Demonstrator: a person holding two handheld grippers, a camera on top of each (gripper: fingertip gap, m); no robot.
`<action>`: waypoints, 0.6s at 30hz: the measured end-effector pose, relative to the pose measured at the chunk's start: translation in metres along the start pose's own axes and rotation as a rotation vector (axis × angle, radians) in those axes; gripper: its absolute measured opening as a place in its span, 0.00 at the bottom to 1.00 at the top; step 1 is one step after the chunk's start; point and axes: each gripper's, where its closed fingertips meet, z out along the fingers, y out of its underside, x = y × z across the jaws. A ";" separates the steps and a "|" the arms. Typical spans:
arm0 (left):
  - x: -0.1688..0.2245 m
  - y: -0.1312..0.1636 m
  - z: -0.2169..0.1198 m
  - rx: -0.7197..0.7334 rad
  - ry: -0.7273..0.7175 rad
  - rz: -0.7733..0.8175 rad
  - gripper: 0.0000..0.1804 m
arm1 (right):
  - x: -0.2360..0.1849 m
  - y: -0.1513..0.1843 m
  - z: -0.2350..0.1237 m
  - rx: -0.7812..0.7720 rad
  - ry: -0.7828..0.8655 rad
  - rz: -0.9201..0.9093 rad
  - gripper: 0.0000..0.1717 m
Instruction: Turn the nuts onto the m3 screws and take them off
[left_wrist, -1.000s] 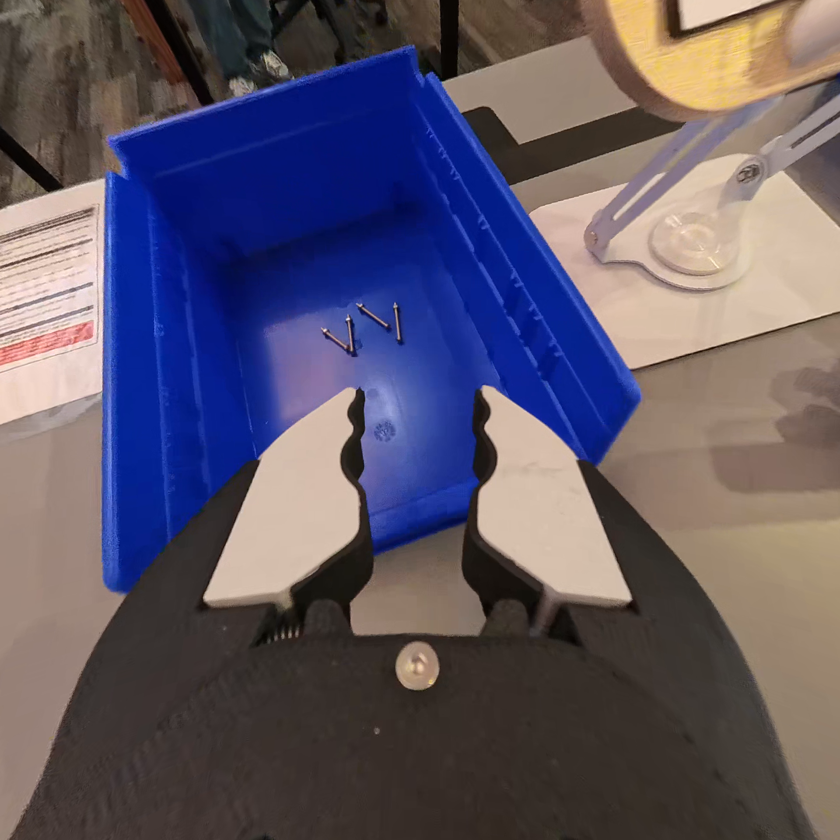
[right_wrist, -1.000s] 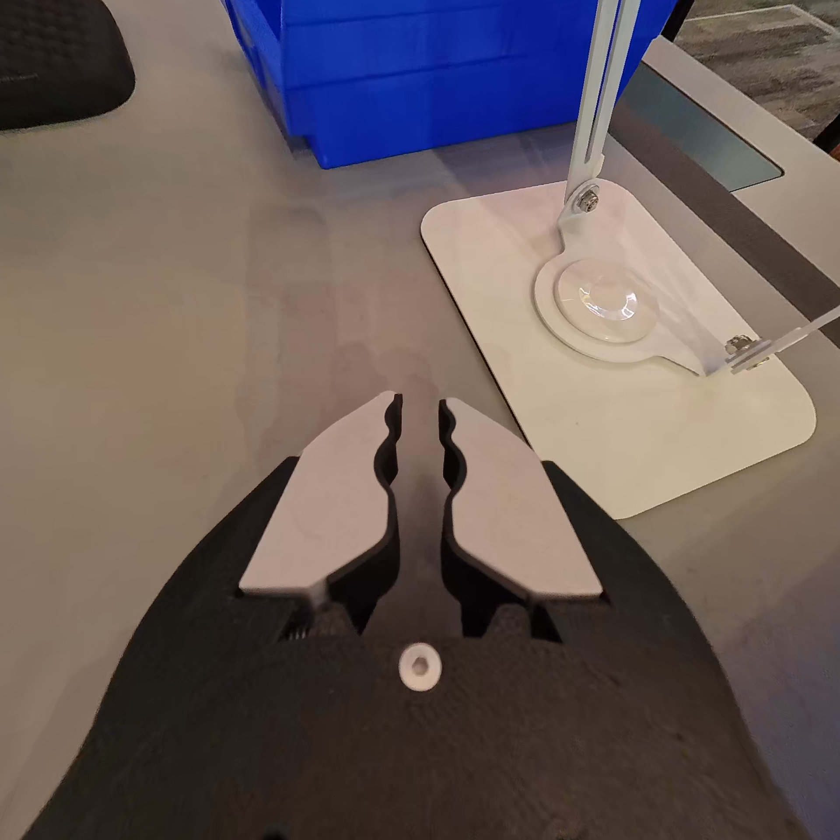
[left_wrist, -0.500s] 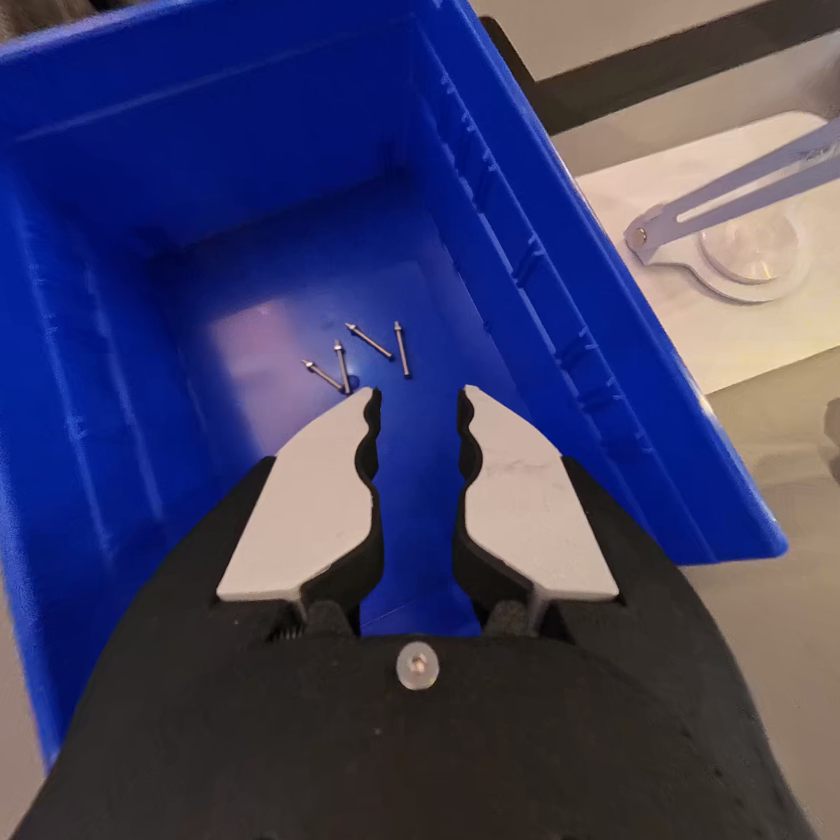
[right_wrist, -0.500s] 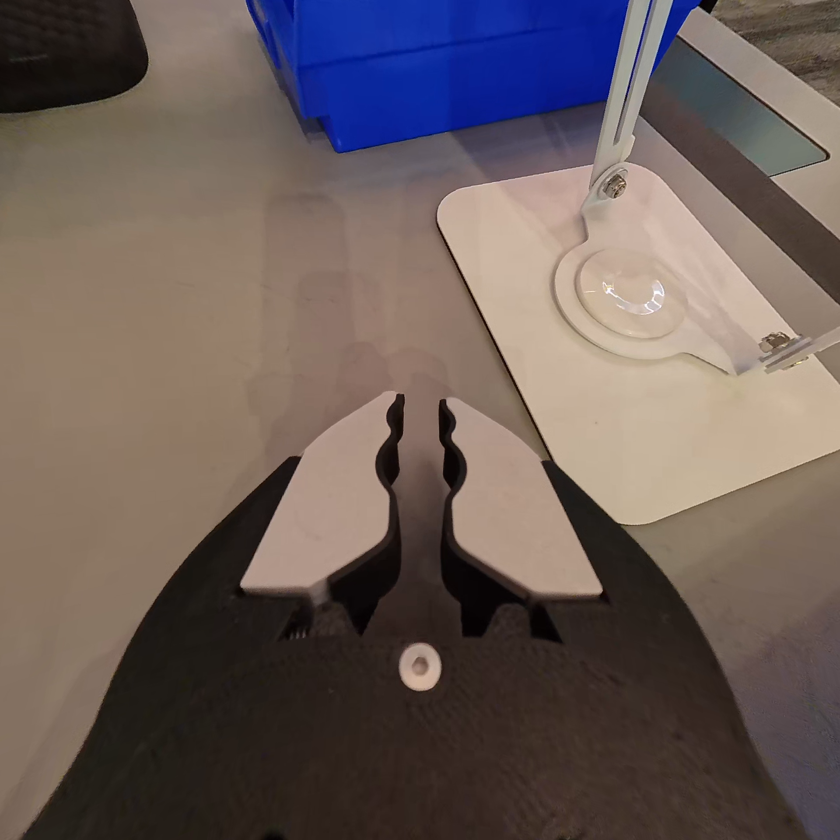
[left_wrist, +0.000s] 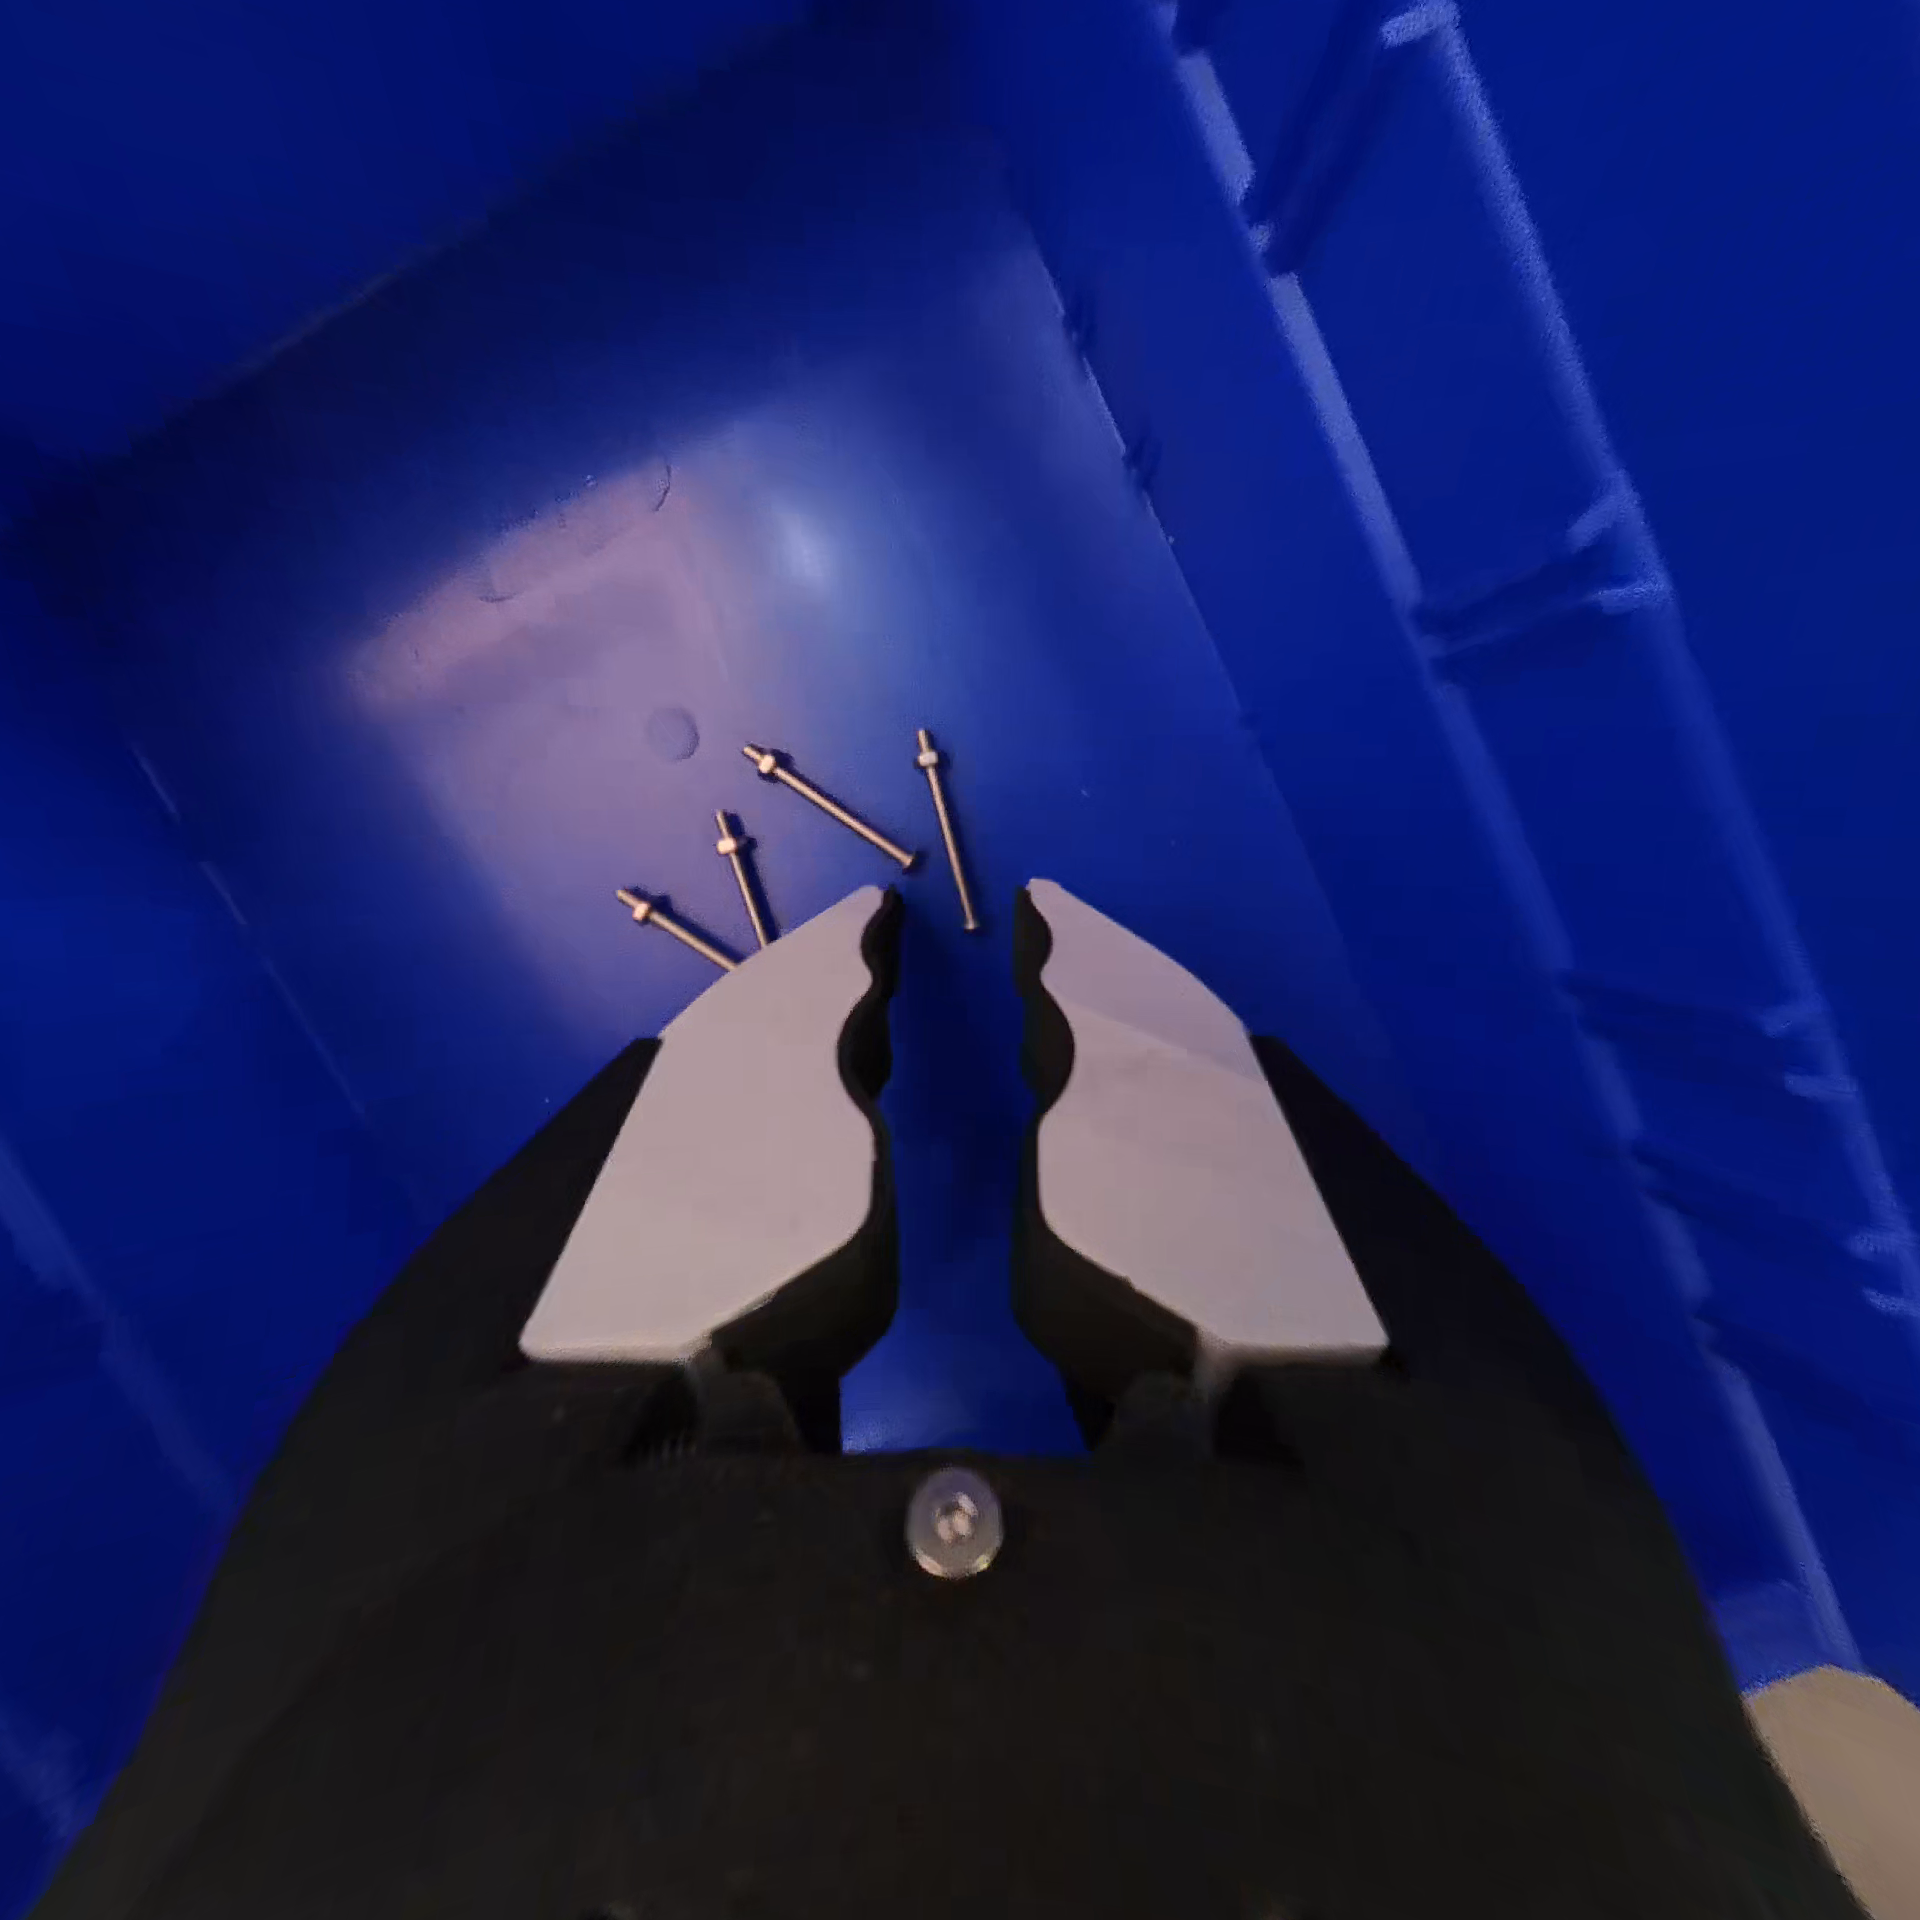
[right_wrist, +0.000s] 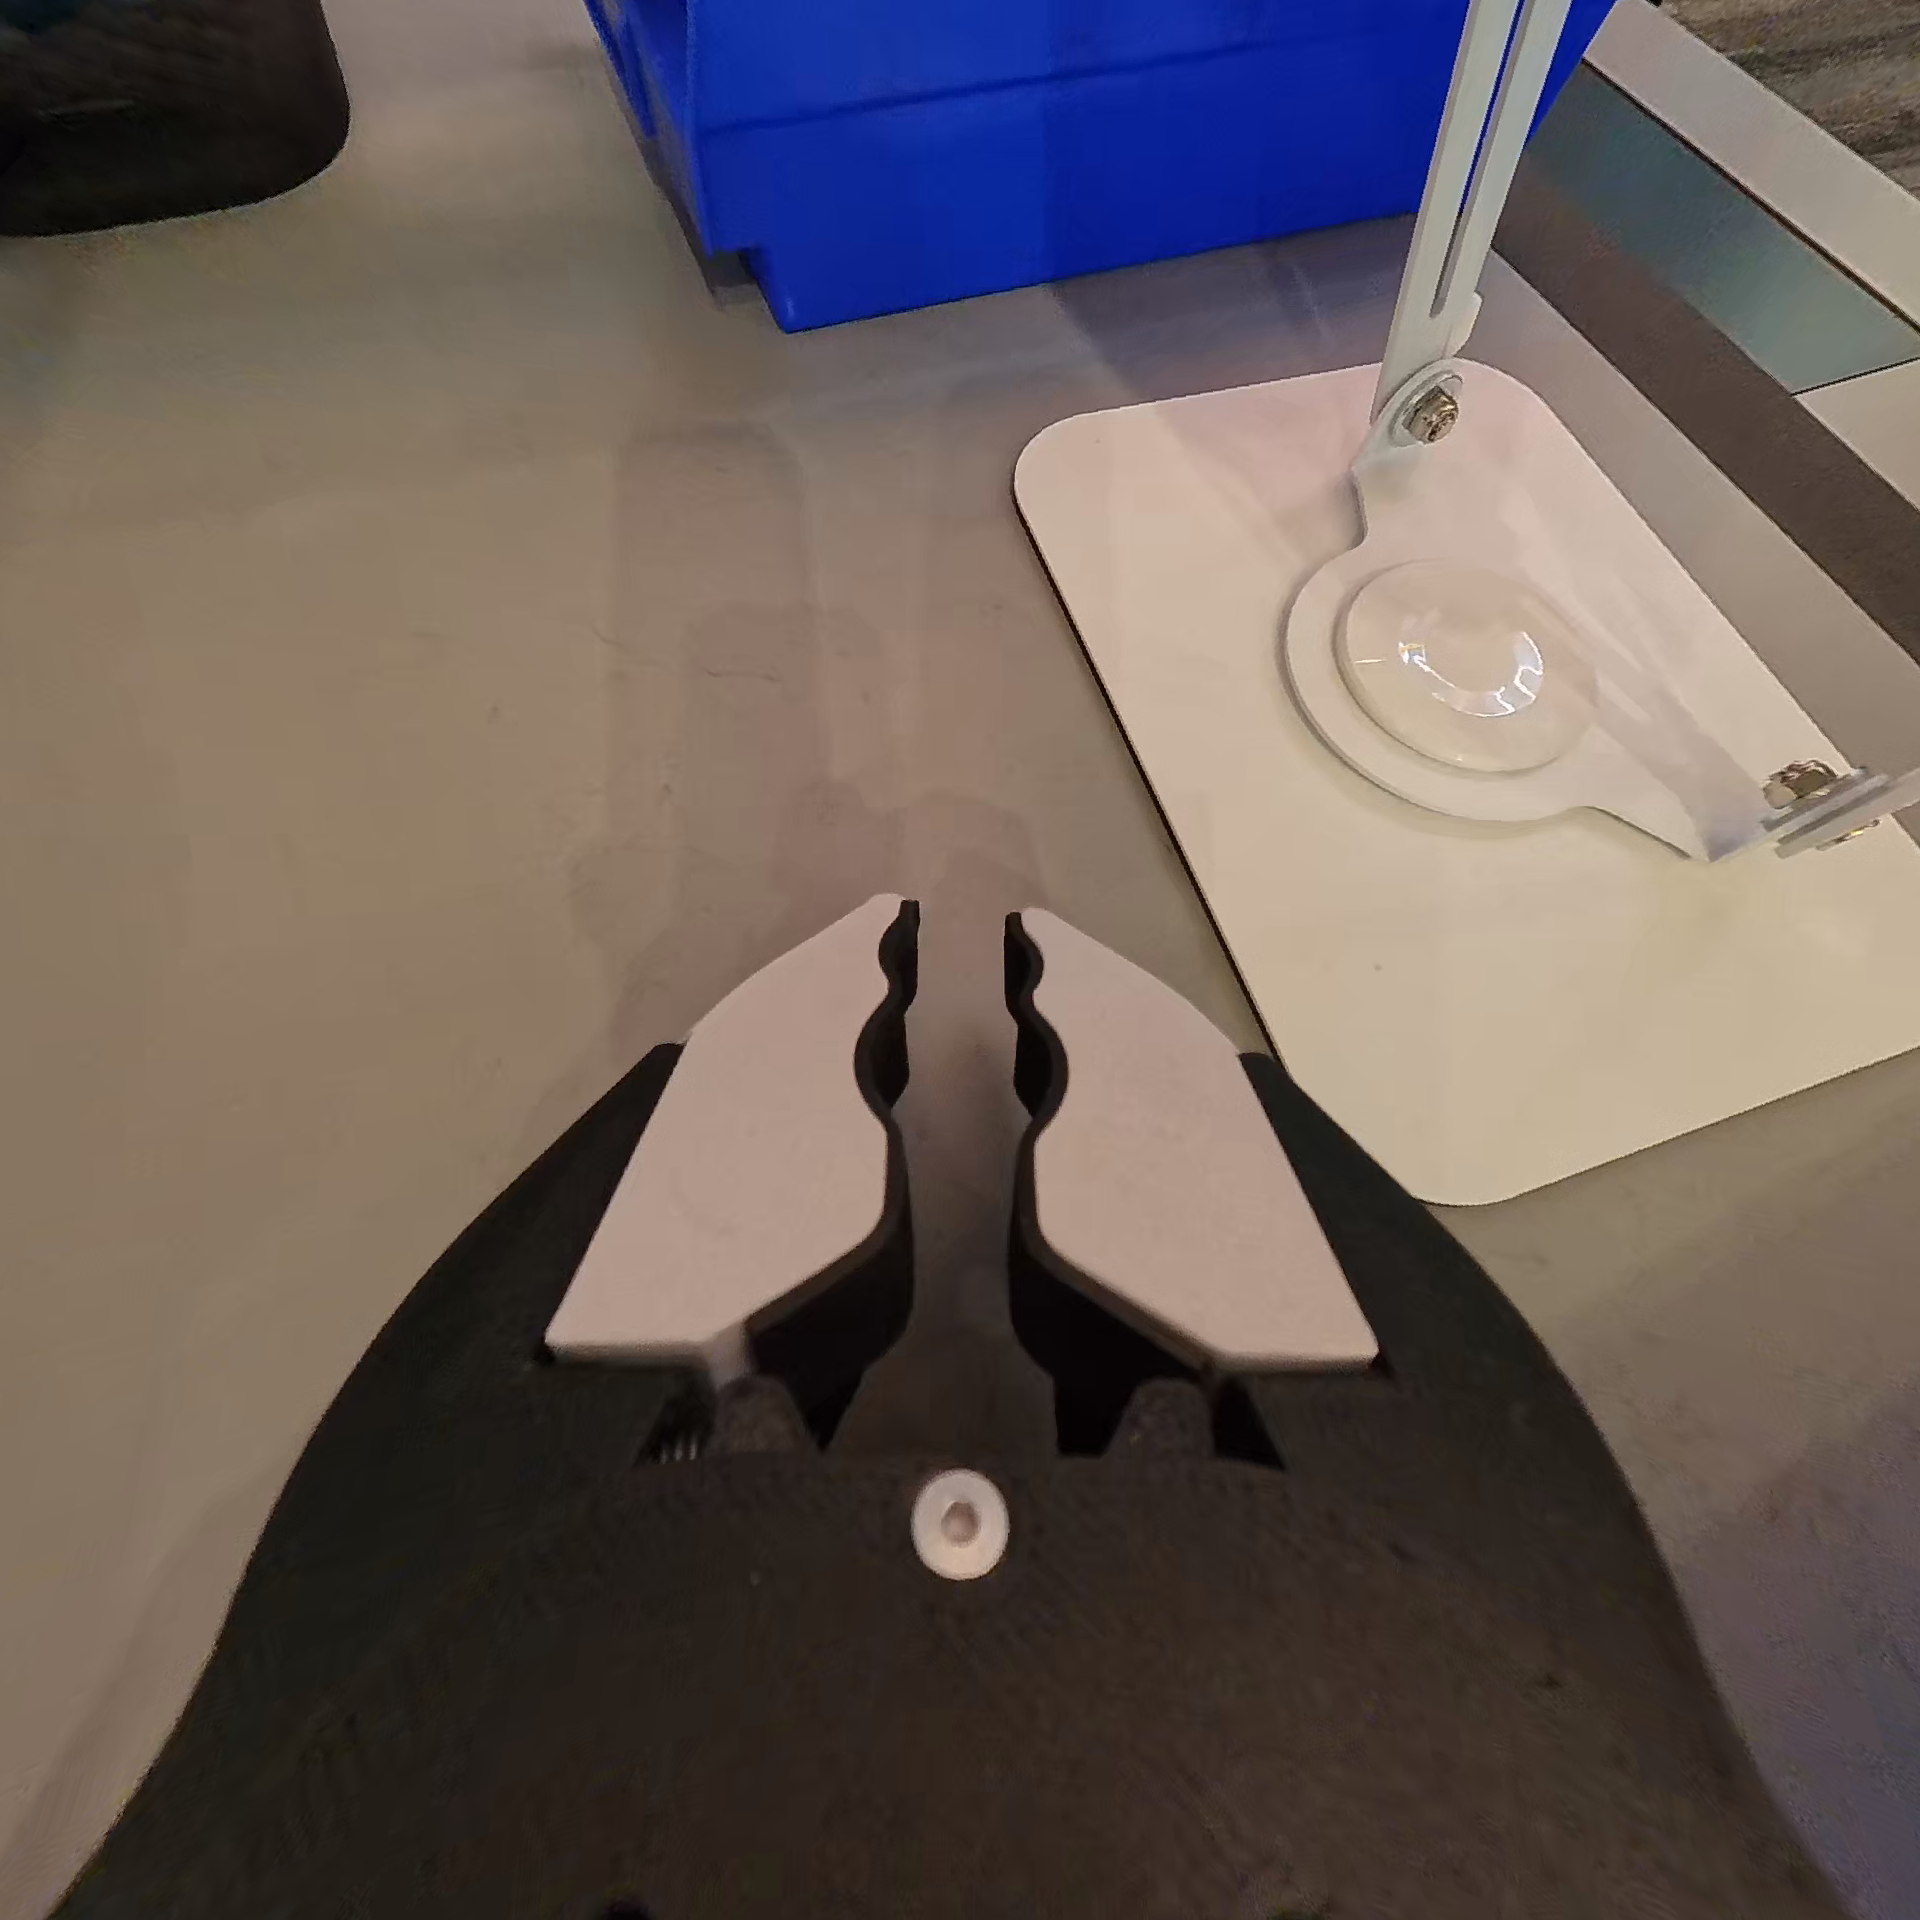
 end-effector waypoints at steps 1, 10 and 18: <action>-0.001 -0.001 0.001 -0.001 0.001 0.001 0.10 | 0.000 0.000 0.000 -0.001 0.000 0.000 0.09; -0.003 -0.004 0.004 0.019 0.001 0.002 0.01 | 0.000 0.000 0.000 0.000 -0.004 0.003 0.09; -0.003 -0.013 -0.028 0.180 0.003 0.002 0.01 | 0.001 0.000 0.001 -0.001 -0.007 0.007 0.09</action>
